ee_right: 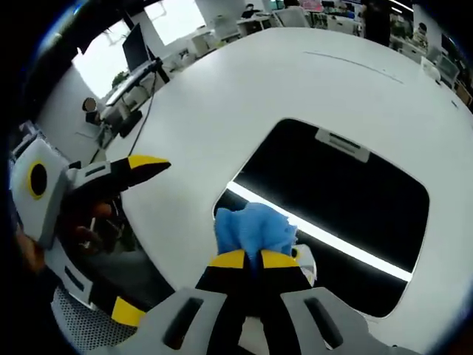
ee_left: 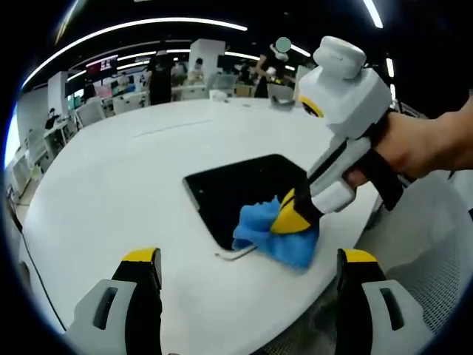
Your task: Wipe the mirror surface with the cleaning cloth until all visible marks leave the cleaned area.
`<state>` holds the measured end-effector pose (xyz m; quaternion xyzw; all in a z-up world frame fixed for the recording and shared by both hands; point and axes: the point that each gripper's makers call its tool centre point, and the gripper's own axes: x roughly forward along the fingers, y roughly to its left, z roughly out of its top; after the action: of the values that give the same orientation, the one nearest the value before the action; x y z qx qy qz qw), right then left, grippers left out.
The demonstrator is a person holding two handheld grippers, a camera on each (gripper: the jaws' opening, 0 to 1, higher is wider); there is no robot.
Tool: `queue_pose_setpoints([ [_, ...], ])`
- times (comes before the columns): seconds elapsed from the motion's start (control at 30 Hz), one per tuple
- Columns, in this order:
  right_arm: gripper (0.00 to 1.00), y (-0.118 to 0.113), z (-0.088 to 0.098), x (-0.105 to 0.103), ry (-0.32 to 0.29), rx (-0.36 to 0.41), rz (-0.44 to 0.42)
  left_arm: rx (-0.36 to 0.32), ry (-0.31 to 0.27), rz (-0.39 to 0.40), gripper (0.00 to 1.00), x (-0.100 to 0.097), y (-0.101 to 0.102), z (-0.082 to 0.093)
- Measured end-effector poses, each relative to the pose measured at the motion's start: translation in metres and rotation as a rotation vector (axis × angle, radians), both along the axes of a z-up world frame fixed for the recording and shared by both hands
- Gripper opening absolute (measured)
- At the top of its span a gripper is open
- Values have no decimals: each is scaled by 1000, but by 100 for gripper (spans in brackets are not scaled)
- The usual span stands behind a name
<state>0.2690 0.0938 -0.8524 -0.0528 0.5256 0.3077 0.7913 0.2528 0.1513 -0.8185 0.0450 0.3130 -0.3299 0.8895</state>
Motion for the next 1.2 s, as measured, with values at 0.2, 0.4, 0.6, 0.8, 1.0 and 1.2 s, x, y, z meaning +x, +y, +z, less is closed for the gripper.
queue_pose_setpoints([
  [0.2, 0, -2, 0, 0, 12, -6, 0, -2, -5, 4, 99, 1, 0, 1],
  [0.4, 0, -8, 0, 0, 26, -7, -30, -4, -6, 9, 99, 2, 1, 1],
  [0.6, 0, -11, 0, 0, 35, -8, -55, -3, -6, 8, 99, 2, 1, 1],
  [0.8, 0, -16, 0, 0, 45, -13, -87, 4, -6, 9, 99, 1, 2, 0],
  [1.0, 0, -21, 0, 0, 50, -15, -110, 4, -8, 9, 99, 2, 1, 1],
  [1.2, 0, -27, 0, -1, 58, -13, -128, 2, -6, 10, 99, 2, 1, 1],
])
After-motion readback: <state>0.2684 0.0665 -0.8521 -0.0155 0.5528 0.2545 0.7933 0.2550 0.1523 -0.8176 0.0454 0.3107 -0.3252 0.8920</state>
